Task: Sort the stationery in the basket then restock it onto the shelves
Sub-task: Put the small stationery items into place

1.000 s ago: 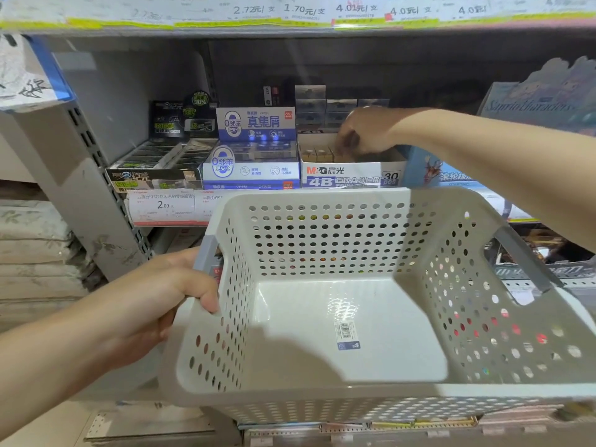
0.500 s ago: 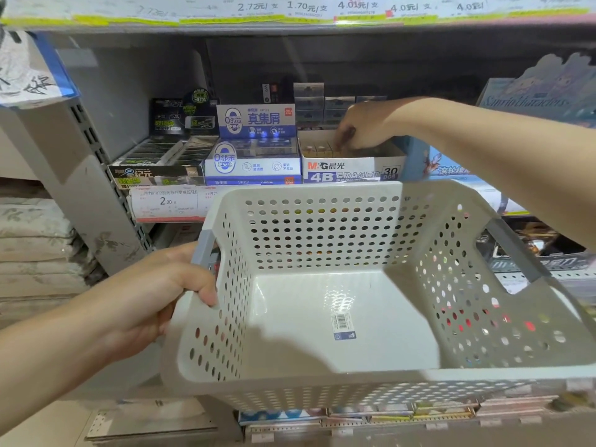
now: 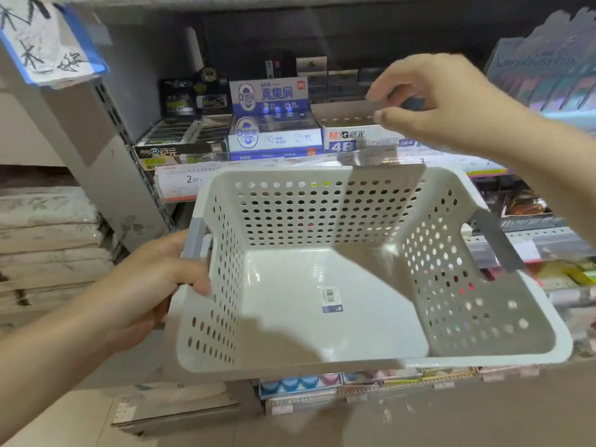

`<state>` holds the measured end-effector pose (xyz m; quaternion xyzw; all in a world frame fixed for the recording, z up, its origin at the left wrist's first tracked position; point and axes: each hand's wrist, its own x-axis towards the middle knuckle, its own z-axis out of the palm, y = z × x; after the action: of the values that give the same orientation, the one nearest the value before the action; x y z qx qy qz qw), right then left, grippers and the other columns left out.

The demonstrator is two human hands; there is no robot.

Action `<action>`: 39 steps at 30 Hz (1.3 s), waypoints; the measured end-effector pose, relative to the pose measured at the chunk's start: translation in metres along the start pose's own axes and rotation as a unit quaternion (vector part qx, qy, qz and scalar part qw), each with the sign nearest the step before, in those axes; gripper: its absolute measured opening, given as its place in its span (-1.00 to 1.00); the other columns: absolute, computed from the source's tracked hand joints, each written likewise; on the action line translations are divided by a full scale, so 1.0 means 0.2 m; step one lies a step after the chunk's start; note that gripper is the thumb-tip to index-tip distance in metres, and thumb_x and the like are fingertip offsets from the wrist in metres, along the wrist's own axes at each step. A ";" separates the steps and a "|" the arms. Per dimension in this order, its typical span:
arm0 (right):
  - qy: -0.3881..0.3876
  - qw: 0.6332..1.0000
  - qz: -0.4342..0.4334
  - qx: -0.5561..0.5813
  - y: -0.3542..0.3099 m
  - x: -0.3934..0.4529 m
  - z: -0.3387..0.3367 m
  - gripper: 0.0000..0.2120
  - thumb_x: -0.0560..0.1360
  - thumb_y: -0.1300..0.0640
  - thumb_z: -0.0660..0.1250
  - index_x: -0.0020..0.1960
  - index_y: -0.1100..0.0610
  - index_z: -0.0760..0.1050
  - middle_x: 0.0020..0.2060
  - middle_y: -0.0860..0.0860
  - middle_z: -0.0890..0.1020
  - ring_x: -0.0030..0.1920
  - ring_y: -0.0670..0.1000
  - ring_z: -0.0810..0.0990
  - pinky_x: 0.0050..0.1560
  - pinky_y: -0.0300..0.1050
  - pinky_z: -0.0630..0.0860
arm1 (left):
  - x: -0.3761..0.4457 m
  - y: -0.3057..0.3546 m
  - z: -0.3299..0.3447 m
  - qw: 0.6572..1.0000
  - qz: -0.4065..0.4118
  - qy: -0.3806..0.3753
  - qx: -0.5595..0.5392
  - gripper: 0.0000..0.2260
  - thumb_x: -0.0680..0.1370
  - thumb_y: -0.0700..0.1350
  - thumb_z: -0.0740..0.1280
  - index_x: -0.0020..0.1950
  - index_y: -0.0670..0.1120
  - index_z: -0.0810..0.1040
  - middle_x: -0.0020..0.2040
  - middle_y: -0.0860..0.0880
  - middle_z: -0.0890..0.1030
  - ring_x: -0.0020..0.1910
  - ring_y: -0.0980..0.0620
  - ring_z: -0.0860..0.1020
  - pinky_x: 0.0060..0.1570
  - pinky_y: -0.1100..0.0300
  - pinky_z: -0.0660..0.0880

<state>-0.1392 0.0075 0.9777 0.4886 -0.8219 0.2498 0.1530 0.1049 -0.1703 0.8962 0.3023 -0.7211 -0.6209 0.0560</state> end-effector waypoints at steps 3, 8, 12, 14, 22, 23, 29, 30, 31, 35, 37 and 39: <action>-0.012 0.999 0.033 -0.002 -0.05 -0.20 0.01 -0.81 0.48 0.14 0.33 0.07 0.11 0.58 -0.12 -0.06 0.56 -0.07 -0.03 0.54 -0.12 -0.17 0.40 | -0.04 -0.03 -0.04 1.000 0.001 0.009 0.014 -0.55 0.12 -0.29 0.28 -0.10 0.08 0.65 -0.11 -0.14 0.71 -0.20 -0.19 0.68 0.02 -0.29 0.50; -0.029 0.995 0.079 -0.053 -0.03 -0.50 0.13 -0.67 0.41 0.07 0.40 0.16 0.14 0.57 0.11 0.10 0.55 0.14 0.13 0.52 0.19 -0.03 0.38 | -0.09 -0.11 -0.06 0.999 -0.008 0.034 0.028 -0.50 0.17 -0.36 0.34 0.01 0.06 0.61 -0.14 -0.11 0.71 -0.23 -0.17 0.68 0.04 -0.30 0.50; -0.041 0.991 0.113 -0.058 0.02 -0.74 0.24 -0.40 0.33 0.26 0.46 0.35 0.21 0.41 0.36 0.22 0.35 0.37 0.21 0.34 0.36 -0.02 0.25 | -0.16 -0.20 -0.02 0.999 -0.023 0.039 0.027 -0.55 0.34 -0.44 0.30 0.03 0.06 0.60 -0.16 -0.07 0.71 -0.20 -0.18 0.68 -0.09 -0.17 0.58; -0.047 0.990 0.131 -0.031 0.06 -0.84 0.28 -0.26 0.33 0.31 0.45 0.45 0.22 0.25 0.43 0.21 0.26 0.44 0.15 0.23 0.39 -0.13 0.16 | -0.20 -0.25 0.02 0.998 -0.030 0.045 0.019 -0.56 0.29 -0.41 0.33 -0.07 0.12 0.63 -0.18 -0.04 0.71 -0.17 -0.18 0.68 -0.07 -0.18 0.57; -0.099 0.948 0.238 0.189 0.17 -1.21 0.31 -0.29 0.46 0.45 0.25 0.50 0.02 0.13 0.21 -0.13 0.48 0.12 -0.18 0.47 0.04 -0.40 0.33 | -0.35 -0.47 0.25 0.996 -0.059 0.073 -0.005 -0.53 0.26 -0.32 0.34 0.07 0.10 0.57 -0.11 -0.11 0.70 -0.16 -0.16 0.68 -0.09 -0.18 0.59; -0.101 0.944 0.241 0.202 0.19 -1.25 0.32 -0.28 0.46 0.47 0.23 0.48 -0.04 0.16 0.14 -0.20 0.49 -0.02 -0.23 0.48 -0.05 -0.49 0.35 | -0.36 -0.51 0.28 0.995 -0.068 0.079 -0.004 -0.52 0.34 -0.37 0.34 0.12 0.09 0.56 -0.09 -0.12 0.70 -0.16 -0.16 0.68 -0.15 -0.14 0.60; -0.114 0.882 0.340 0.307 0.26 -1.46 0.47 -0.47 0.50 0.42 0.21 0.33 -0.08 0.34 -0.03 -0.10 0.60 -0.15 -0.18 0.61 -0.32 -0.41 0.45 | -0.40 -0.78 0.43 0.988 -0.122 0.093 -0.001 -0.63 0.46 -0.43 0.20 0.13 -0.06 0.53 -0.08 -0.14 0.67 -0.15 -0.13 0.66 -0.14 -0.06 0.61; -0.117 0.867 0.355 0.329 0.27 -1.50 0.50 -0.54 0.50 0.43 0.21 0.24 -0.03 0.40 -0.12 -0.09 0.60 -0.25 -0.22 0.60 -0.36 -0.40 0.46 | -0.39 -0.83 0.44 0.987 -0.130 0.095 -0.005 -0.62 0.46 -0.42 0.21 0.17 -0.06 0.52 -0.06 -0.15 0.67 -0.13 -0.14 0.66 -0.12 -0.07 0.61; -0.121 0.855 0.368 0.343 0.28 -1.52 0.54 -0.61 0.49 0.44 0.20 0.15 0.02 0.46 -0.19 -0.07 0.60 -0.32 -0.19 0.59 -0.36 -0.36 0.47 | -0.38 -0.88 0.45 0.986 -0.137 0.097 -0.010 -0.59 0.46 -0.42 0.22 0.20 -0.04 0.50 -0.04 -0.15 0.66 -0.10 -0.15 0.66 -0.12 -0.08 0.60; -0.116 0.823 0.419 0.366 0.33 -1.64 0.74 -0.79 0.48 0.44 0.22 -0.10 0.17 0.52 -0.23 0.11 0.57 -0.26 0.04 0.50 -0.23 -0.12 0.44 | -0.32 -1.09 0.49 0.983 -0.150 0.098 -0.031 -0.55 0.48 -0.42 0.22 0.26 0.00 0.48 0.03 -0.12 0.64 -0.05 -0.13 0.63 -0.13 0.00 0.58; -0.109 0.834 0.421 0.339 0.34 -1.70 0.87 -0.85 0.50 0.39 0.22 0.00 0.25 0.50 -0.17 0.18 0.56 -0.19 0.08 0.48 -0.15 -0.07 0.40 | -0.28 -1.20 0.51 0.984 -0.151 0.094 -0.029 -0.55 0.49 -0.41 0.23 0.26 0.02 0.49 0.07 -0.15 0.64 0.00 -0.16 0.62 -0.05 -0.05 0.58; -0.112 0.850 0.407 0.314 0.34 -1.76 1.00 -0.78 0.54 0.35 0.19 0.12 0.17 0.48 -0.13 0.11 0.57 -0.17 0.03 0.49 -0.14 -0.16 0.42 | -0.22 -1.32 0.52 0.984 -0.145 0.100 -0.019 -0.59 0.49 -0.41 0.24 0.17 0.04 0.53 0.07 -0.17 0.64 0.03 -0.20 0.62 0.04 -0.16 0.56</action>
<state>-0.0334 0.1780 0.6206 0.1565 -0.8368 0.4777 -0.2170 0.1894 -0.0719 0.6413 0.4631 -0.6486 -0.6025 0.0426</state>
